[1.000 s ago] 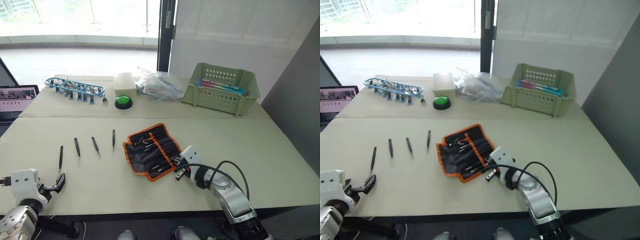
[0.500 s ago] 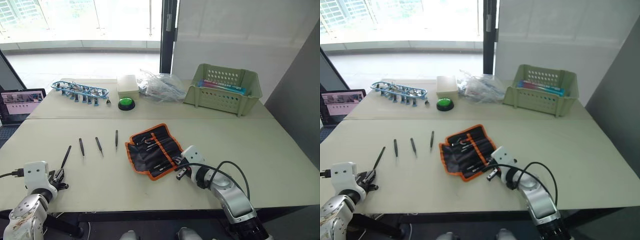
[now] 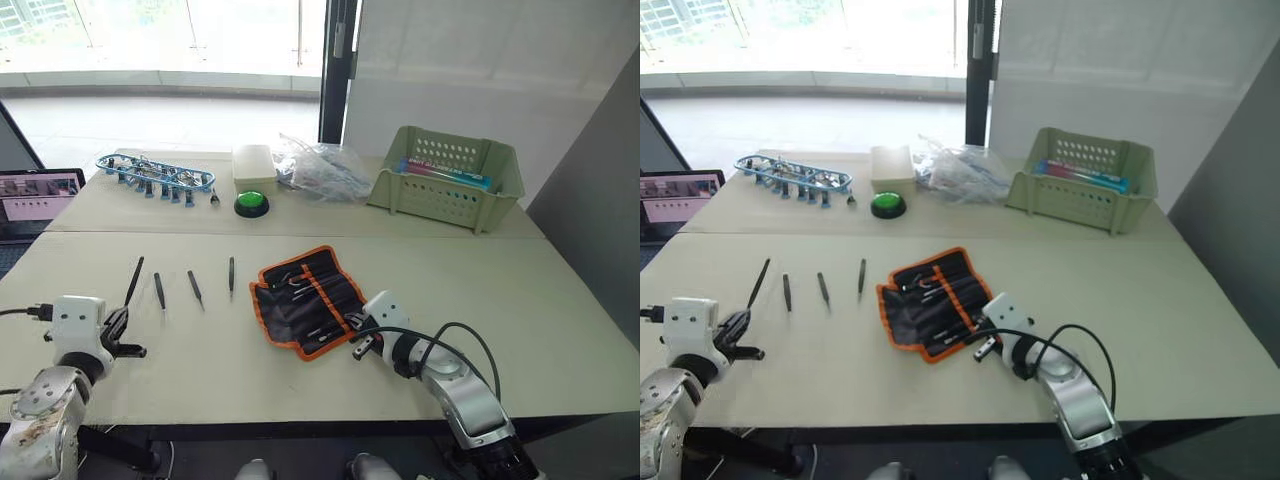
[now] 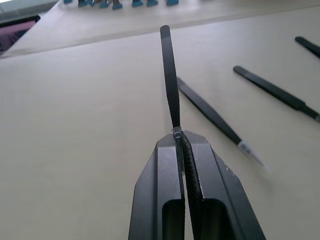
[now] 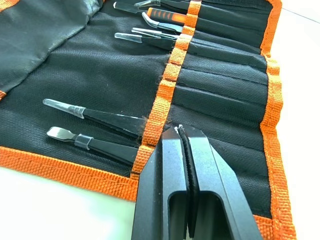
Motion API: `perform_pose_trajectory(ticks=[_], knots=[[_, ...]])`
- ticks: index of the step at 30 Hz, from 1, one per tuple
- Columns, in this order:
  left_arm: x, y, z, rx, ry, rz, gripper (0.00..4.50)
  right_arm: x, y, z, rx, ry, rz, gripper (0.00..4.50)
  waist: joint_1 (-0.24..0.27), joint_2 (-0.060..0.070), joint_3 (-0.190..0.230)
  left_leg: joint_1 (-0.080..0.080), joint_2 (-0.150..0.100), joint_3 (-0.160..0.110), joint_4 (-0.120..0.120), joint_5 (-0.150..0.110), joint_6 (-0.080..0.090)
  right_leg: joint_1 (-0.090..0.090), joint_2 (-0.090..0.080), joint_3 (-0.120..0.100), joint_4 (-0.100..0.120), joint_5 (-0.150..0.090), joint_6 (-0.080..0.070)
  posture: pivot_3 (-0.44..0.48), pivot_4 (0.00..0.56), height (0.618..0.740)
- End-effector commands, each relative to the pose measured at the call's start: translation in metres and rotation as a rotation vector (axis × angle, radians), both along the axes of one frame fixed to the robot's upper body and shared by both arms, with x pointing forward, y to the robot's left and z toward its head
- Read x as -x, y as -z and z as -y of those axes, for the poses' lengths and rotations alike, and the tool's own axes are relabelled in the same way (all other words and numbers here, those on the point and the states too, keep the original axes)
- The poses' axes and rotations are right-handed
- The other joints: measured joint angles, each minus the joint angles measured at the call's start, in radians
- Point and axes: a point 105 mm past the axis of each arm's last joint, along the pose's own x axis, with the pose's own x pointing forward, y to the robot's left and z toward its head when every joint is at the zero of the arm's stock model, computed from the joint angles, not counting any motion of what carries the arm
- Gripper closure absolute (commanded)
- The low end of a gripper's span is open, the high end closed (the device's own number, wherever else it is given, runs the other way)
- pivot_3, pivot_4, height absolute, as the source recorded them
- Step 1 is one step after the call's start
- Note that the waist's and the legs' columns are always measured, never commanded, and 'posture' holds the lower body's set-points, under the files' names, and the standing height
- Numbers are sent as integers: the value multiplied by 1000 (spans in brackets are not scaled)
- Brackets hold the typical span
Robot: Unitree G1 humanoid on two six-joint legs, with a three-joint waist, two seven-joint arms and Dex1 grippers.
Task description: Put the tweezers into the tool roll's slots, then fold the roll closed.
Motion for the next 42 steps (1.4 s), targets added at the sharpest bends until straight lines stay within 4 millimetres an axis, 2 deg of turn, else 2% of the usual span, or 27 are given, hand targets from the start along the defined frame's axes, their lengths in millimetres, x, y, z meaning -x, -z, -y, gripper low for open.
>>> perform_pose_trajectory(ticks=[1, 6, 10, 14, 19, 28, 38, 42], knots=[[-13, -28, 62, -67, 323, 44, 4477, 1, 6, 2, 9, 11, -26, 4500, 1, 0, 0, 0, 0, 0, 0, 0, 0, 0, 0, 0, 0, 3, -2, 0, 150, 738], [-19, -15, 126, -159, 652, -145, 4477, -1, 5, 3, 7, 20, -20, 4500, -6, 0, 0, -1, 0, 1, 0, 0, 0, 0, 1, 1, -2, 4, 1, 0, 150, 738], [-18, -1, 149, -270, 783, -293, 4477, -3, 2, 3, 5, 33, -10, 4500, -15, 0, 0, -2, 0, 0, -1, 0, 0, -2, 3, 1, -2, 2, 2, 0, 150, 738], [-26, 5, 157, -404, 828, -337, 4477, -5, 1, 3, 5, 39, -2, 4500, -11, 2, 1, -4, 0, -1, -2, 0, 0, -2, 4, 2, -2, -1, 5, 0, 150, 738], [-34, 16, 155, -521, 863, -396, 4477, -6, 0, 2, 0, 48, 6, 4500, -10, 2, 1, -4, 0, -1, -2, 0, 1, -2, 4, 2, -2, -3, 9, 0, 150, 738], [-32, 16, 160, -561, 921, -381, 4477, -3, 1, 1, -4, 56, 4, 4500, -8, 2, 1, -4, 0, -1, -2, 0, 1, -2, 4, 2, -2, -3, 9, 0, 150, 738], [-29, 18, 151, -623, 908, -418, 4477, -3, 1, -1, -10, 60, 1, 4500, -8, 2, 1, -4, -1, -1, -1, 0, 1, -2, 4, 2, -1, -3, 9, 0, 150, 738], [-31, 17, 155, -620, 911, -419, 4477, -2, 1, -2, -11, 58, 0, 4500, -8, 2, 1, -4, -1, -1, -1, 0, 1, -2, 4, 2, -1, -3, 9, 0, 150, 738]])
